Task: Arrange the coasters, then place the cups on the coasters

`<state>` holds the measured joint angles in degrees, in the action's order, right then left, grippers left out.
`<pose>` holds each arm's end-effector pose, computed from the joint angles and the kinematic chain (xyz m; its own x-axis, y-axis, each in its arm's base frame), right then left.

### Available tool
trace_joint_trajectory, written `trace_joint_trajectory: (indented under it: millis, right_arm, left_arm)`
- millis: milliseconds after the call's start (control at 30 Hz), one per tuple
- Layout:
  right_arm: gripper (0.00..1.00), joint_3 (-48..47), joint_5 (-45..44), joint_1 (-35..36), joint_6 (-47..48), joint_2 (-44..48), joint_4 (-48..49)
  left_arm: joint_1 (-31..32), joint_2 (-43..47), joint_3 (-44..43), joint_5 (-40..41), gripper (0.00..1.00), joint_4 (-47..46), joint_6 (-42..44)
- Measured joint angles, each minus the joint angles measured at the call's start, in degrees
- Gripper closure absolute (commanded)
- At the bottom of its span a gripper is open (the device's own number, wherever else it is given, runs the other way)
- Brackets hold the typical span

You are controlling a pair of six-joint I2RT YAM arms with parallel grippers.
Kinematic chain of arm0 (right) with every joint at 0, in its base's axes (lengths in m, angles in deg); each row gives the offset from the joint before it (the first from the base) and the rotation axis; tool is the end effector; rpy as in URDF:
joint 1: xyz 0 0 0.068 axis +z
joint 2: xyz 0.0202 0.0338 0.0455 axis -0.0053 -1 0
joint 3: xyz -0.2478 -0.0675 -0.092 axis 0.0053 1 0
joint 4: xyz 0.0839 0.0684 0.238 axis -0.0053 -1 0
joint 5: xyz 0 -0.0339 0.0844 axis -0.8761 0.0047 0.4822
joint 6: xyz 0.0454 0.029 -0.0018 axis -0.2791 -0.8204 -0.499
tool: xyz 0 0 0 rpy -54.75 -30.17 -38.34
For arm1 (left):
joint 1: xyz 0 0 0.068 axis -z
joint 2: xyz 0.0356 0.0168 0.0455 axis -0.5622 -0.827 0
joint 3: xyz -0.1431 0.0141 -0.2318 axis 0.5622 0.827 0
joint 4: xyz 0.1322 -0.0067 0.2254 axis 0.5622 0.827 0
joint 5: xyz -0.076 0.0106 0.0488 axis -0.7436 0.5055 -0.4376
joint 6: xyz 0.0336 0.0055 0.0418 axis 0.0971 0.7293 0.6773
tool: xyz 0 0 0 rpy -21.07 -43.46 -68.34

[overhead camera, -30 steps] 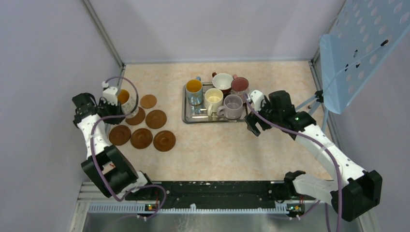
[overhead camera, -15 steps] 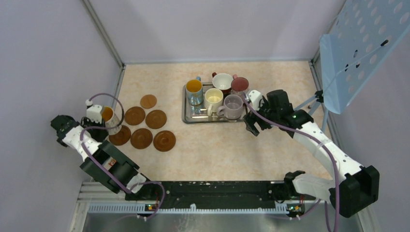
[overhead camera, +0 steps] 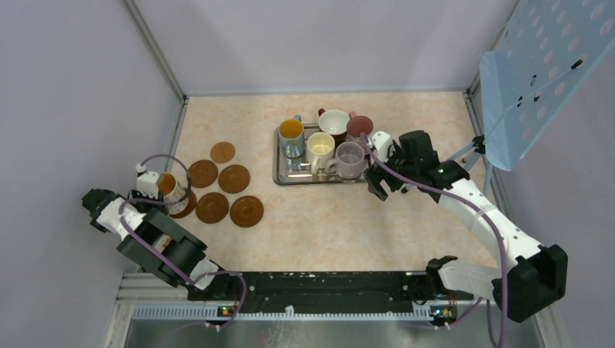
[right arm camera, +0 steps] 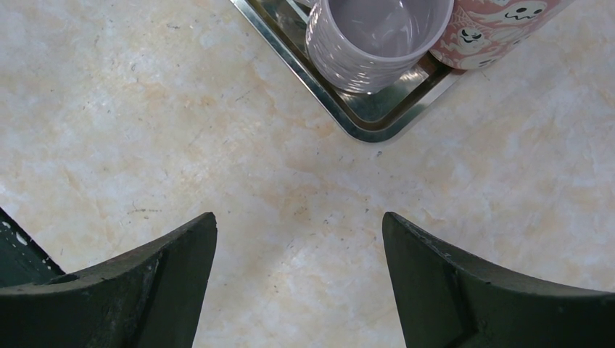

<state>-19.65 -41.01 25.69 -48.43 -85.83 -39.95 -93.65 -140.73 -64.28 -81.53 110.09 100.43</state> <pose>0.2117 0.1102 0.2967 -0.3929 -0.5679 -0.7233 -0.7626 0.6408 -0.0888 0.1471 0.2038 0.2204 -0.6873 0.2217 -0.6917 0.2363 0.9687 0.0757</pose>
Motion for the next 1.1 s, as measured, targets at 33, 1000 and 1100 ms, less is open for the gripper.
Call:
trace_joint_trajectory:
  millis: [33,1000,1100]
  right_arm:
    - [0.17,-0.11,0.0,0.0,0.0,-0.04,-0.13]
    - [0.17,-3.41,-0.02,0.11,0.17,-4.35,-1.88]
    - [0.17,-3.67,-0.02,0.11,0.17,-4.61,-1.79]
  left_arm:
    - [0.0,0.0,0.26,-0.17,1.0,-0.07,0.26]
    - [0.31,-7.39,0.72,-2.99,0.98,-6.67,3.21]
    - [0.42,-7.48,0.94,-3.19,0.96,-7.26,3.21]
